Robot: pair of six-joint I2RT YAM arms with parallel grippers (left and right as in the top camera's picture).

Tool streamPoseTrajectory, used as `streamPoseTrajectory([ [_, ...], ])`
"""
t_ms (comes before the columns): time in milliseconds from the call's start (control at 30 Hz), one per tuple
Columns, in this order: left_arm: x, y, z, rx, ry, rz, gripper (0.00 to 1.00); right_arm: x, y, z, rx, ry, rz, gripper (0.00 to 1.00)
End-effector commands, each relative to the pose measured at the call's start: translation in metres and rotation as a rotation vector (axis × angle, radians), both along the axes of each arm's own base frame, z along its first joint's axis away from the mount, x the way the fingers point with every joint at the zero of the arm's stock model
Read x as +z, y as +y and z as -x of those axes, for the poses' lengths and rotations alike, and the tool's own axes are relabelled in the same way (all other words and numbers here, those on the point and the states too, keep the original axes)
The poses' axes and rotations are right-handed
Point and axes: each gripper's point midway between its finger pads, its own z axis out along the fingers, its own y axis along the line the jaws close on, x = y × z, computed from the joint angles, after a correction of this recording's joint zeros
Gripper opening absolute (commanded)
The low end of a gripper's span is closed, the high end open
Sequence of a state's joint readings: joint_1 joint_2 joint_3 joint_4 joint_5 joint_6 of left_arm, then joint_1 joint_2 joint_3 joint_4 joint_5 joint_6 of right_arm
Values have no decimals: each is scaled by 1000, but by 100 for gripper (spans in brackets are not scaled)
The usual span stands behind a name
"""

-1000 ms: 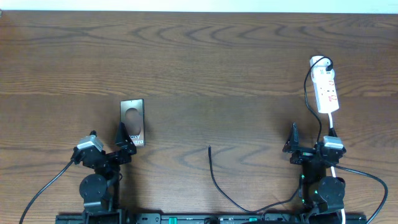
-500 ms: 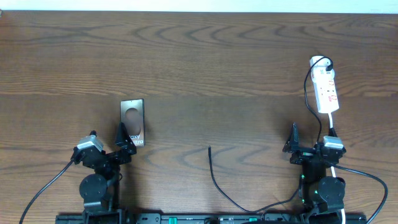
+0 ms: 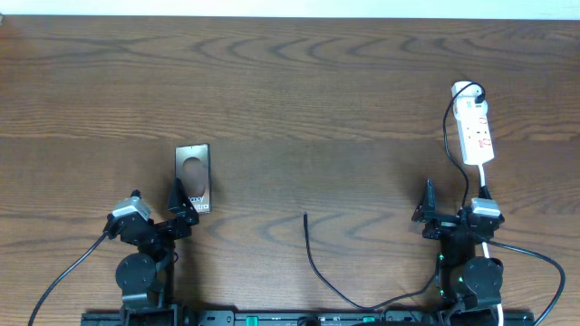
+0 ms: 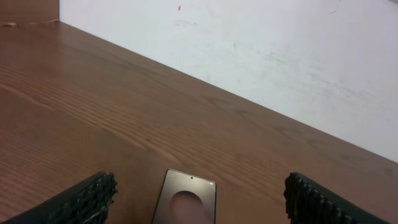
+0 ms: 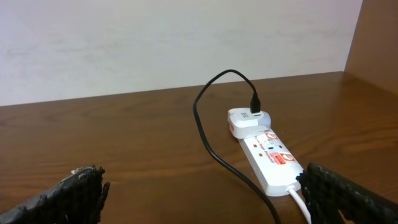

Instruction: Plug charger to phone and switch on socket

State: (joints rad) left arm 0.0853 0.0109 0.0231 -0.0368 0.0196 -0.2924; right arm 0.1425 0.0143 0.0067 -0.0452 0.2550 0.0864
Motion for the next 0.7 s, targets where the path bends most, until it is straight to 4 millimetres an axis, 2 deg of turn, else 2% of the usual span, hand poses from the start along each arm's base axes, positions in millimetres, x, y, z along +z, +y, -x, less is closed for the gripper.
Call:
streamPoseTrajectory([
  [0,-17,6,2,33,51,5,89,0,-2,1,-9,0,13,99],
  [667,-17,8,2,43,48,4,89,0,-2,1,-9,0,13,99],
])
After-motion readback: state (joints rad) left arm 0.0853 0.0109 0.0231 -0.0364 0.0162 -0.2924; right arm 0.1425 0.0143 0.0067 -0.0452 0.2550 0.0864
